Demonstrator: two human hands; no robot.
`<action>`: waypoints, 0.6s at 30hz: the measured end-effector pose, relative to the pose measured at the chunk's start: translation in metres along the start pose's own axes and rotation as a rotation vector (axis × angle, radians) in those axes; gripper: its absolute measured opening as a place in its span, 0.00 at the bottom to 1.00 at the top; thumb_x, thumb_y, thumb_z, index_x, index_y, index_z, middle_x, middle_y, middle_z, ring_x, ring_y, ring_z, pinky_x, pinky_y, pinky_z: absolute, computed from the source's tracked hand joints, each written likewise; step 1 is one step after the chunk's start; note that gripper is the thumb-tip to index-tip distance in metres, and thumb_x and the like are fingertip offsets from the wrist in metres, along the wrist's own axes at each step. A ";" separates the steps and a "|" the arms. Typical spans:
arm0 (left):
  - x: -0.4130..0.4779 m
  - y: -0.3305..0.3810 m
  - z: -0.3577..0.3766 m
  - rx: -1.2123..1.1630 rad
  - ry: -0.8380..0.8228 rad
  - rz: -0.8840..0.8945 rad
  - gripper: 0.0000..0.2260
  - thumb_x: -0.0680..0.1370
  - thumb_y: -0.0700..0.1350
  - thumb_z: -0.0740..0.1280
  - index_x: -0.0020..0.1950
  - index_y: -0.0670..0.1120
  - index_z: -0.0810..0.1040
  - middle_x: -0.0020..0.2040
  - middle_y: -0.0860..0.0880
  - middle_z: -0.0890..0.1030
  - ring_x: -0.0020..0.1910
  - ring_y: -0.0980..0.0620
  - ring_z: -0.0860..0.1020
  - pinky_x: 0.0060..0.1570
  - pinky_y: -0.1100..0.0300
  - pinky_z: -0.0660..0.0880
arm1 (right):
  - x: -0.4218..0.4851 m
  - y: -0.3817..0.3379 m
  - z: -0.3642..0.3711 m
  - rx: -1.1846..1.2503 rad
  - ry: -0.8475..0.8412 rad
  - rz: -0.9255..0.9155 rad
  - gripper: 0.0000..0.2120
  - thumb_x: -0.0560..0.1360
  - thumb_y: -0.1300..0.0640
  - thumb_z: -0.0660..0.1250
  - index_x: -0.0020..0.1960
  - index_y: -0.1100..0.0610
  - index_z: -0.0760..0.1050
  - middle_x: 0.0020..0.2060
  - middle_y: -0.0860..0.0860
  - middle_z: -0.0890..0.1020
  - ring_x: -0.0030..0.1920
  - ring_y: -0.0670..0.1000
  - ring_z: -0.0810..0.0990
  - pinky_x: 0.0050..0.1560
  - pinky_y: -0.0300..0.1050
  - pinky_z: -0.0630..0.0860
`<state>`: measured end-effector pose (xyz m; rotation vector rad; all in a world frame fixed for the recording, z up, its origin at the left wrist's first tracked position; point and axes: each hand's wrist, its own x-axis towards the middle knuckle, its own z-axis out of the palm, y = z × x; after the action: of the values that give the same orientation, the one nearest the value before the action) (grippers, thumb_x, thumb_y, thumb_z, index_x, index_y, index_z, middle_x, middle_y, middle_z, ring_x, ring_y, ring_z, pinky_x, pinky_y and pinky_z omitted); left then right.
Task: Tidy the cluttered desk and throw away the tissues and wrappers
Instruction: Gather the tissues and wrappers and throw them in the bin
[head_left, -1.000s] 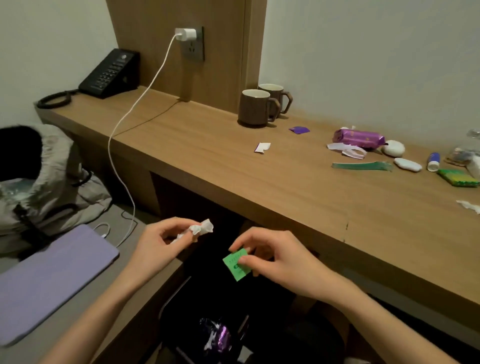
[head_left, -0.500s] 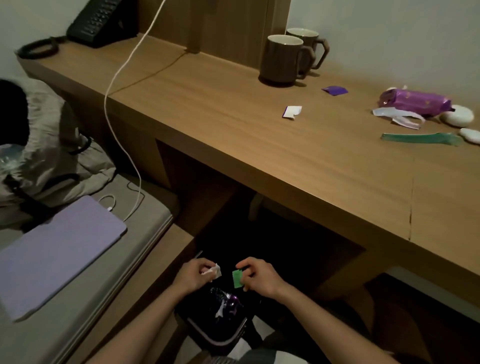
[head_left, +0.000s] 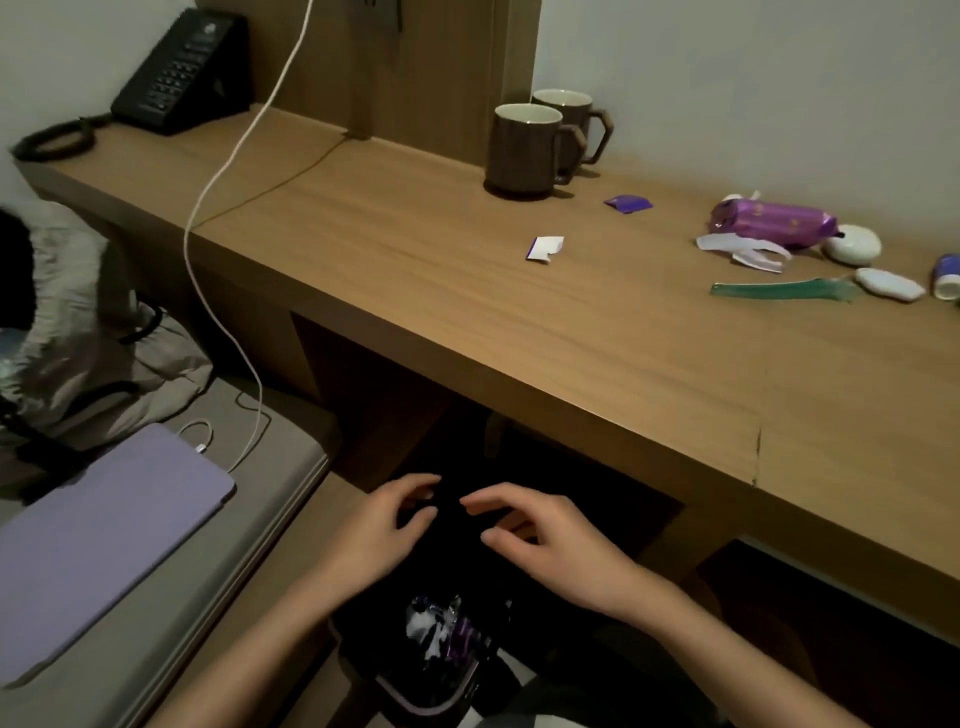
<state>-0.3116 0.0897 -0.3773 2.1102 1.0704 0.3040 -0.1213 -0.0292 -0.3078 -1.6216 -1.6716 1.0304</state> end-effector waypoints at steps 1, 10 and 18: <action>-0.004 0.020 -0.010 -0.016 0.052 0.051 0.16 0.78 0.50 0.64 0.65 0.61 0.71 0.60 0.60 0.76 0.59 0.65 0.74 0.58 0.64 0.72 | -0.007 -0.015 -0.011 -0.006 0.029 -0.044 0.16 0.78 0.56 0.65 0.65 0.47 0.74 0.59 0.40 0.78 0.56 0.38 0.78 0.58 0.39 0.76; -0.025 0.178 -0.068 -0.332 0.239 0.356 0.13 0.77 0.43 0.66 0.59 0.58 0.78 0.49 0.58 0.83 0.52 0.61 0.79 0.53 0.66 0.74 | -0.073 -0.093 -0.105 -0.003 0.406 -0.306 0.14 0.76 0.63 0.66 0.60 0.53 0.77 0.55 0.43 0.82 0.51 0.47 0.82 0.54 0.40 0.78; 0.037 0.246 -0.064 -0.223 0.293 0.428 0.15 0.77 0.48 0.65 0.63 0.58 0.74 0.57 0.60 0.78 0.58 0.61 0.74 0.58 0.59 0.72 | -0.090 -0.056 -0.199 -0.226 0.704 -0.215 0.12 0.76 0.61 0.66 0.59 0.53 0.78 0.53 0.42 0.81 0.49 0.44 0.81 0.52 0.41 0.78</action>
<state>-0.1733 0.0569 -0.1632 2.1137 0.6892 0.9184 0.0233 -0.0905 -0.1457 -1.6327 -1.4453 0.1221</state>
